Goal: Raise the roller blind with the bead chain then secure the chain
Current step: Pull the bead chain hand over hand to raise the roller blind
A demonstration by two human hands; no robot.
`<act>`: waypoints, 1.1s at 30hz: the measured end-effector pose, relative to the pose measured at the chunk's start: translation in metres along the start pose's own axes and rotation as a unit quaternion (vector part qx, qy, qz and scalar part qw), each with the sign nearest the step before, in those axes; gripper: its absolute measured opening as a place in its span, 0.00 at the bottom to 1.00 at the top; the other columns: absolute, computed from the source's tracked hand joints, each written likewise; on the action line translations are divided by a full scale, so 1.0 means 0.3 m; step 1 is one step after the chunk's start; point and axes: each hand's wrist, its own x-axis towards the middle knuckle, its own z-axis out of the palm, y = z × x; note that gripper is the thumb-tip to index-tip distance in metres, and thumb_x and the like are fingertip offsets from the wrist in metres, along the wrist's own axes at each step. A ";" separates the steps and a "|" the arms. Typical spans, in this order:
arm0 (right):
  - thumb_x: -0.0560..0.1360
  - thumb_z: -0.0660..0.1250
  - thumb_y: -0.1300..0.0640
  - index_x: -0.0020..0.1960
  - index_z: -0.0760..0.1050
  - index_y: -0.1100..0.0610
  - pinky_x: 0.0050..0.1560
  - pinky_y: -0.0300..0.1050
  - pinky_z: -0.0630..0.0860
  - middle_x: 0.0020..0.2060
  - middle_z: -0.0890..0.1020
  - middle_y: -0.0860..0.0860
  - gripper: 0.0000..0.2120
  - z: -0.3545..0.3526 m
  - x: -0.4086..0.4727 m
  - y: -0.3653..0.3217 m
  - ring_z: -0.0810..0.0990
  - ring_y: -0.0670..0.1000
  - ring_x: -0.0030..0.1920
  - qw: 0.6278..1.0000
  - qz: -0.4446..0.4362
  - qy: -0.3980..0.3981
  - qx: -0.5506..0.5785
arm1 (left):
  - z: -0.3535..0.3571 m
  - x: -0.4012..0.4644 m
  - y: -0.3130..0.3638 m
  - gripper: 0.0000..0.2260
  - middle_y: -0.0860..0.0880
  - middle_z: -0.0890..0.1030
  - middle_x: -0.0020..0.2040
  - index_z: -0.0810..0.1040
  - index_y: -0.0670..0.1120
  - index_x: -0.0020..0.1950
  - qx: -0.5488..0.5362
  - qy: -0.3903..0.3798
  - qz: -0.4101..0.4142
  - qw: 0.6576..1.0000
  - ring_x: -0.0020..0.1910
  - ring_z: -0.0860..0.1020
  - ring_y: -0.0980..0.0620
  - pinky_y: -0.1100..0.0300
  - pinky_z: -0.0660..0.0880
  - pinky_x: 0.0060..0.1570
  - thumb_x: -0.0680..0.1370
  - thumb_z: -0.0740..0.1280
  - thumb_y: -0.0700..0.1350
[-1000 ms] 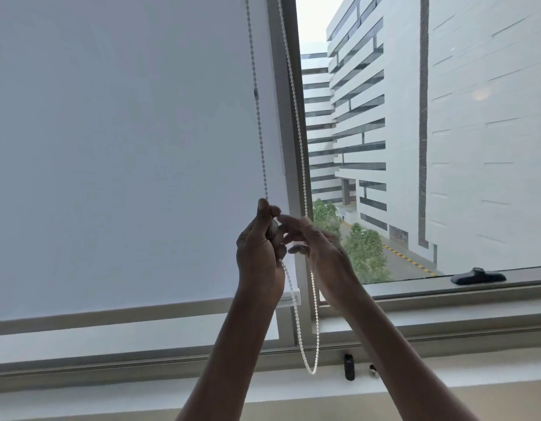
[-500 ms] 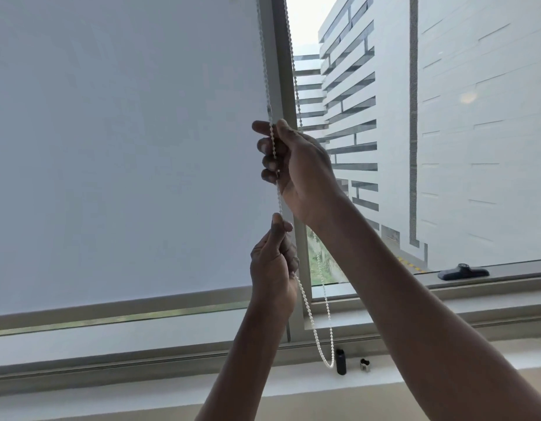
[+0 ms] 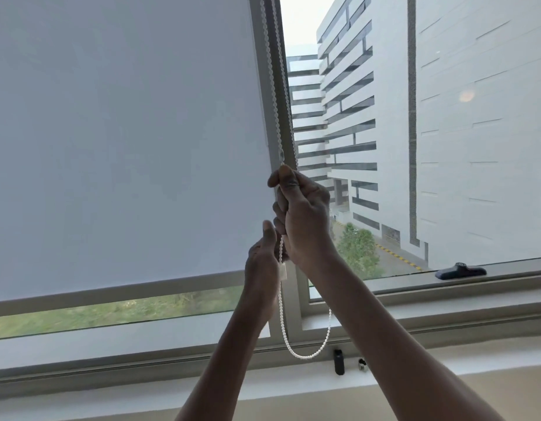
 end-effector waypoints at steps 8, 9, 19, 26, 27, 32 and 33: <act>0.82 0.59 0.61 0.36 0.73 0.61 0.21 0.31 0.55 0.21 0.61 0.45 0.16 -0.043 -0.097 0.101 0.56 0.42 0.20 0.999 0.017 0.018 -0.024 | 0.019 0.129 0.349 0.24 0.45 0.85 0.57 0.77 0.42 0.63 -0.117 -0.115 0.095 0.982 0.57 0.83 0.48 0.60 0.79 0.51 0.85 0.47 0.55; 0.82 0.59 0.61 0.37 0.75 0.60 0.21 0.31 0.55 0.21 0.60 0.45 0.15 -0.052 -0.113 0.114 0.56 0.42 0.20 0.999 0.023 0.018 -0.023 | 0.025 0.141 0.378 0.24 0.47 0.85 0.55 0.77 0.43 0.62 -0.120 -0.119 0.091 0.981 0.55 0.83 0.49 0.61 0.79 0.48 0.85 0.47 0.55; 0.83 0.59 0.58 0.37 0.77 0.53 0.21 0.33 0.55 0.21 0.61 0.45 0.17 -0.078 -0.123 0.158 0.57 0.42 0.19 0.999 0.025 -0.002 -0.043 | 0.103 0.159 0.402 0.15 0.55 0.62 0.23 0.79 0.51 0.39 -0.237 0.012 0.056 0.970 0.21 0.56 0.59 0.66 0.55 0.18 0.80 0.64 0.56; 0.83 0.59 0.60 0.32 0.78 0.48 0.21 0.41 0.51 0.23 0.60 0.51 0.22 -0.094 -0.132 0.175 0.56 0.45 0.20 0.997 0.033 -0.015 -0.067 | 0.077 0.154 0.340 0.15 0.55 0.61 0.22 0.81 0.49 0.37 -0.266 0.011 0.081 0.961 0.20 0.56 0.59 0.66 0.55 0.17 0.81 0.65 0.52; 0.82 0.59 0.61 0.31 0.77 0.48 0.21 0.43 0.52 0.24 0.61 0.51 0.23 -0.102 -0.145 0.190 0.57 0.46 0.20 0.996 0.041 -0.010 -0.079 | 0.070 0.151 0.315 0.15 0.56 0.62 0.22 0.81 0.49 0.36 -0.261 0.013 0.077 0.962 0.20 0.56 0.59 0.66 0.55 0.17 0.81 0.65 0.52; 0.79 0.62 0.56 0.32 0.72 0.54 0.24 0.38 0.59 0.23 0.68 0.47 0.16 -0.152 -0.213 0.277 0.61 0.44 0.23 0.988 0.112 -0.022 -0.105 | 0.024 0.128 0.190 0.16 0.57 0.60 0.22 0.79 0.50 0.35 -0.262 0.016 0.049 0.964 0.19 0.55 0.60 0.67 0.53 0.16 0.81 0.64 0.52; 0.78 0.61 0.55 0.33 0.72 0.56 0.28 0.40 0.61 0.24 0.70 0.47 0.14 -0.158 -0.210 0.277 0.64 0.45 0.25 0.987 0.119 -0.042 -0.094 | 0.014 0.130 0.180 0.15 0.57 0.61 0.22 0.79 0.50 0.36 -0.257 0.021 0.050 0.965 0.19 0.55 0.60 0.67 0.54 0.16 0.81 0.64 0.52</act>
